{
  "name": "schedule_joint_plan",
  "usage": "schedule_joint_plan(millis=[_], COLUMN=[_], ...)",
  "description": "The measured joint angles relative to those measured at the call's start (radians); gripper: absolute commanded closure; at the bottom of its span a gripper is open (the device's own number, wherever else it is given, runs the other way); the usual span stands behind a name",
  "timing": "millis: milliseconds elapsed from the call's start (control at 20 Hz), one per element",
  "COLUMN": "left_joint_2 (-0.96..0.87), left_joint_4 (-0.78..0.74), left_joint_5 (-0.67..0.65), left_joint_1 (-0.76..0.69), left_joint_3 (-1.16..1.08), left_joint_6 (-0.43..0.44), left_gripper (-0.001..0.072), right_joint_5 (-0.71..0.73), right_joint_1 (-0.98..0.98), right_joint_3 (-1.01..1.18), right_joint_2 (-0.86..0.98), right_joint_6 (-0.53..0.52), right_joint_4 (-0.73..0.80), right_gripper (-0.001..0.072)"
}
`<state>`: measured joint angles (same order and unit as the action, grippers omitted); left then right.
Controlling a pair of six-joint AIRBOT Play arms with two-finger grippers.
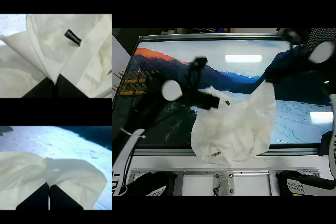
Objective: Fold the clothes and pants, and hang the long-sleeved shirts on hangers.
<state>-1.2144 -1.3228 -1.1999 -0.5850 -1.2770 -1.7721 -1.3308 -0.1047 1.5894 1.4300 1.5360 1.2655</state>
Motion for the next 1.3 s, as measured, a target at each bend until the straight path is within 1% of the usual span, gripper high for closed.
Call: schedule_joint_plan(millis=[100, 250, 300, 350, 400, 450, 650, 750, 850, 950, 1050, 1150, 1300], left_joint_2=[-0.004, -0.007, -0.007, -0.007, -0.007, -0.007, -0.007, -0.007, -0.007, -0.007, -0.007, -0.007, -0.008], left_joint_4=[0.028, 0.050, 0.053, 0.056, 0.058, 0.061, 0.064, 0.065, 0.066, 0.067, 0.067, 0.067, 0.067], left_joint_5=[0.039, 0.090, 0.103, 0.109, 0.116, 0.120, 0.126, 0.126, 0.127, 0.127, 0.127, 0.127, 0.127], left_joint_1=[-0.048, -0.101, -0.110, -0.113, -0.111, -0.106, -0.072, -0.063, -0.058, -0.057, -0.057, -0.056, -0.056], left_joint_3=[0.106, 0.204, 0.224, 0.236, 0.246, 0.253, 0.265, 0.268, 0.269, 0.269, 0.269, 0.269, 0.269], left_joint_6=[0.000, 0.001, 0.003, 0.003, 0.003, 0.003, 0.003, 0.003, 0.003, 0.003, 0.003, 0.003, 0.008], left_gripper=[0.0701, 0.0700, 0.0701, 0.0701, 0.0701, 0.0701, 0.0701, 0.0700, 0.0700, 0.0701, 0.0701, 0.0700, 0.0700], right_joint_5=[0.057, 0.122, 0.137, 0.146, 0.146, 0.145, 0.069, 0.048, 0.060, 0.129, 0.231, 0.335, 0.441], right_joint_1=[-0.012, -0.019, -0.018, -0.016, -0.012, -0.008, 0.009, 0.013, 0.015, 0.019, 0.024, 0.026, 0.027], right_joint_3=[-0.074, -0.124, -0.129, -0.130, -0.129, -0.127, -0.148, -0.217, -0.320, -0.446, -0.559, -0.642, -0.700], right_joint_2=[0.049, 0.099, 0.106, 0.107, 0.101, 0.089, -0.003, -0.059, -0.103, -0.130, -0.135, -0.127, -0.100], right_joint_6=[0.005, 0.037, 0.047, 0.047, 0.045, 0.039, 0.019, 0.056, 0.126, 0.198, 0.241, 0.265, 0.268], right_joint_4=[0.015, 0.021, 0.017, 0.012, 0.006, 0.002, -0.004, -0.004, -0.009, -0.050, -0.132, -0.216, -0.287], right_gripper=[0.0689, 0.0681, 0.0564, 0.0336, 0.0184, 0.0196, 0.0196, 0.0196, 0.0196, 0.0196, 0.0196, 0.0196, 0.0196])
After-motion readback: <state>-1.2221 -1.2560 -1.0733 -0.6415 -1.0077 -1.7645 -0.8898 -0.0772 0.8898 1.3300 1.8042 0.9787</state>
